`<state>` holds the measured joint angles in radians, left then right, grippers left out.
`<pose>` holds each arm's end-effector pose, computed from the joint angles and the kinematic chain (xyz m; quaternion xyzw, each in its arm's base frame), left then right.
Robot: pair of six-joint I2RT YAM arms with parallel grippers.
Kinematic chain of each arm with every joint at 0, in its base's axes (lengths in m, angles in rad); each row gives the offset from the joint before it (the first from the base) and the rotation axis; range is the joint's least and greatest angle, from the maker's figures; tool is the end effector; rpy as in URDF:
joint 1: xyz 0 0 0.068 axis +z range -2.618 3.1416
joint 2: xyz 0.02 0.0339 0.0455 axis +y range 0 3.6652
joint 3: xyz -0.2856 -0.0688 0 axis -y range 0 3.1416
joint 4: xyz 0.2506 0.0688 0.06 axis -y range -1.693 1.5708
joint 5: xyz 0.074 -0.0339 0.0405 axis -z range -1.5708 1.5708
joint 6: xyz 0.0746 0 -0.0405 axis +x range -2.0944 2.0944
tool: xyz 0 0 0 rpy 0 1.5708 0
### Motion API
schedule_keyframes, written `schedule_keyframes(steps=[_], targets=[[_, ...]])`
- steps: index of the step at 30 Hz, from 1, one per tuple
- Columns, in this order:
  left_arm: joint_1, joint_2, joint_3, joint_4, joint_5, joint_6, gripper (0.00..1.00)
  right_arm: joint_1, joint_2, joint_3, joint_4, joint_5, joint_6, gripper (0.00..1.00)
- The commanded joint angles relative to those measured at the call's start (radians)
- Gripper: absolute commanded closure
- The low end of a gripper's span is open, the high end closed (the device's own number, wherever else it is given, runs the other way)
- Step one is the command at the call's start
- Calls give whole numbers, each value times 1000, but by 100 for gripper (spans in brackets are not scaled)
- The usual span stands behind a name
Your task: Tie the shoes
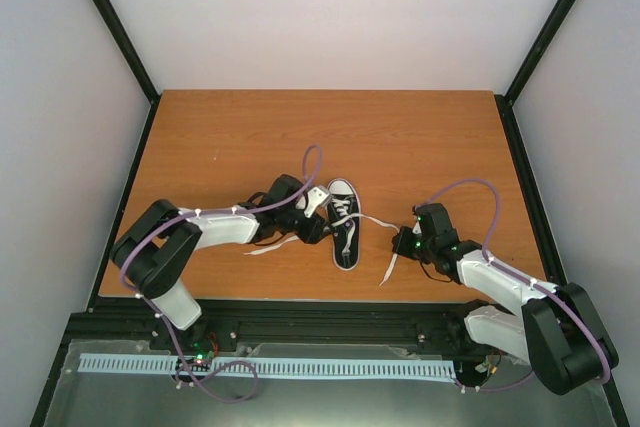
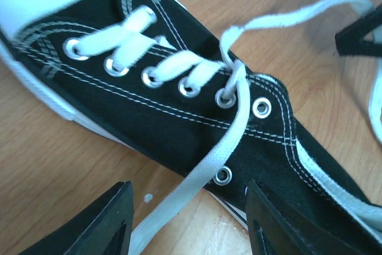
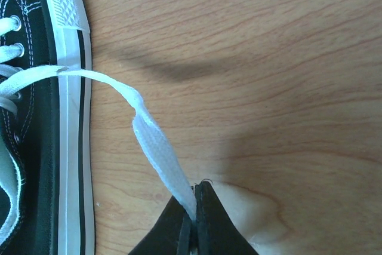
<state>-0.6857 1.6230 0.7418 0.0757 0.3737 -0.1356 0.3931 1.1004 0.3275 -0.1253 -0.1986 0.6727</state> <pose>0.2459 -0.2364 0.1401 0.3143 0.8584 -0.3045 0.2676 0.1824 0.0916 0.1210 0.0985 0.9347 0.2474 0.2353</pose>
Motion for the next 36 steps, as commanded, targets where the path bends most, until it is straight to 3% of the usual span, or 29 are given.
schedule_keyframes(steps=[1, 6, 18, 25, 32, 36], targets=[[-39, 53, 54, 30, 24, 134, 47, -7, -1, 17, 22, -2, -11, 97], [-51, 73, 58, 25, -24, 125, 51, -7, -4, 20, 19, -3, -11, 97], [-51, 113, 88, 11, -76, 78, 75, -7, -13, 11, 13, 2, -11, 97], [-52, 113, 93, 29, -28, 43, 99, -7, -21, 18, -12, 25, -21, 97], [-52, 30, 83, 47, 30, -13, 99, -7, -44, 109, -101, 118, -76, 97], [-51, 24, 105, 42, 70, -46, 99, -7, 24, 221, -82, 127, -117, 97]])
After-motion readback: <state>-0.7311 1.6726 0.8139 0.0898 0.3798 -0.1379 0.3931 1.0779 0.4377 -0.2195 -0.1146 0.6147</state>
